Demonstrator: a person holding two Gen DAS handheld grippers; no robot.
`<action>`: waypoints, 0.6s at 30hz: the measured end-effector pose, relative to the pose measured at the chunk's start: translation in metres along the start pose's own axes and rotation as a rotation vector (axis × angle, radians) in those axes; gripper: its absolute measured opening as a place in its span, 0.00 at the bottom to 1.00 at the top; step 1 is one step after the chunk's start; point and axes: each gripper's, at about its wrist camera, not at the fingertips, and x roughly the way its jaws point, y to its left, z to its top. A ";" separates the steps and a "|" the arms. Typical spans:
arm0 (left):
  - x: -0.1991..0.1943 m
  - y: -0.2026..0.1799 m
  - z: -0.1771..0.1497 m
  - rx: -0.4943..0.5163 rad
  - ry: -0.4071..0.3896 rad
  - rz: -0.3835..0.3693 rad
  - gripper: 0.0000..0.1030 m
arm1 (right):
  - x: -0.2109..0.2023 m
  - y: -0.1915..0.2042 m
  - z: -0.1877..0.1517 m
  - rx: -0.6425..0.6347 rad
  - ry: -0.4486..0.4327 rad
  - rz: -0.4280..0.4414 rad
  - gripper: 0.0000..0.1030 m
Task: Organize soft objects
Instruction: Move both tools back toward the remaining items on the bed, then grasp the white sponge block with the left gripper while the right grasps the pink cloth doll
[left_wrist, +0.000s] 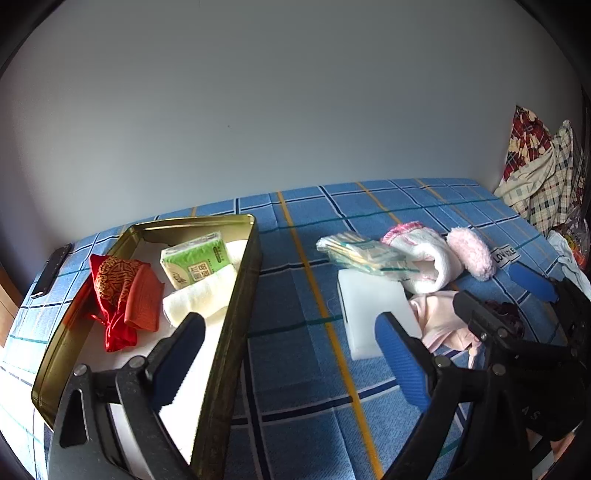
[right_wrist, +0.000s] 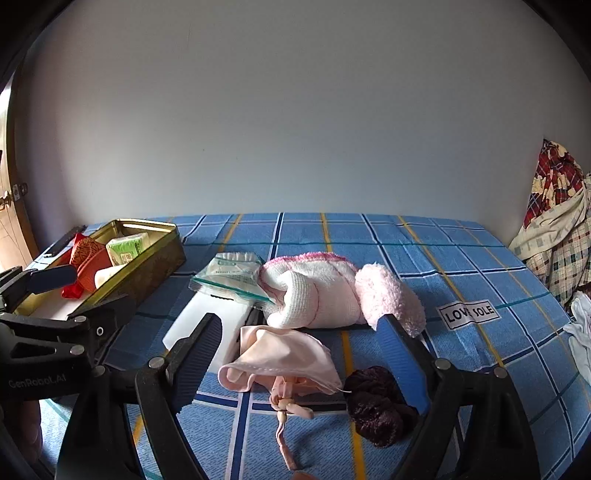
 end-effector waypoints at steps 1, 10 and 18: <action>0.000 0.001 0.000 0.001 -0.004 0.008 0.92 | 0.002 0.002 -0.001 0.001 0.012 0.006 0.85; 0.003 0.001 0.003 0.001 0.002 0.004 0.92 | 0.044 0.003 -0.004 0.014 0.212 0.038 0.77; 0.004 -0.015 0.005 0.023 0.012 -0.030 0.92 | 0.032 -0.009 -0.003 0.070 0.174 0.089 0.14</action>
